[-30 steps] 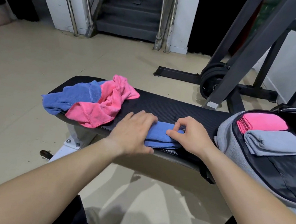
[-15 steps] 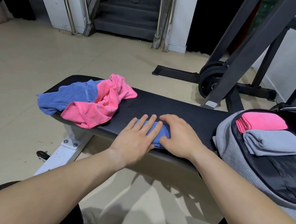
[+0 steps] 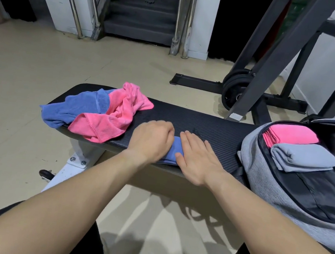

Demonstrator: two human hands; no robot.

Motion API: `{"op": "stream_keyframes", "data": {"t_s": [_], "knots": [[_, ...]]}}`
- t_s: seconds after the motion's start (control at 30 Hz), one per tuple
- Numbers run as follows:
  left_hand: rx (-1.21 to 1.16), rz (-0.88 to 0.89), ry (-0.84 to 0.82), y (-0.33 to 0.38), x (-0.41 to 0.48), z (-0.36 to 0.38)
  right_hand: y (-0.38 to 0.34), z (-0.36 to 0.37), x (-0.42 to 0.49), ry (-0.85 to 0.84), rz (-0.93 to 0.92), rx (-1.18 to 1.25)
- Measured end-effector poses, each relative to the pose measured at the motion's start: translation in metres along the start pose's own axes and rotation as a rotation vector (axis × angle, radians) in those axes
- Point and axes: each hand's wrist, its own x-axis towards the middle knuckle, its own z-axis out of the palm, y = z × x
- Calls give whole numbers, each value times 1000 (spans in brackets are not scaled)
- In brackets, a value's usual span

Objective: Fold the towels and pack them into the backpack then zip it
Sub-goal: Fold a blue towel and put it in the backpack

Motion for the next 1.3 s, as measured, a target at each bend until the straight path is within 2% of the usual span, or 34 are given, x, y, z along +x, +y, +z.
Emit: {"op": "stream_keyframes", "data": {"t_s": [0.03,0.1,0.2,0.43,0.6,0.9,1.3], "knots": [[-9,-50,-11,0,5,5,1,-1,1,-1,-3,7],[-38,-134,-163,-1,10,20,3,-4,2,-8,-7,53],[35,-176,-301,-3,8,37,6,-10,1,-13,12,154],[65,-189,-275,0,1,39,-13,-29,19,231,77,279],[26,-203,-270,0,0,40,-13,-3,30,144,95,104],[-10,-227,-236,-4,3,55,0,12,41,95,121,9],[53,-238,-220,0,0,57,4,14,42,92,73,34]]}}
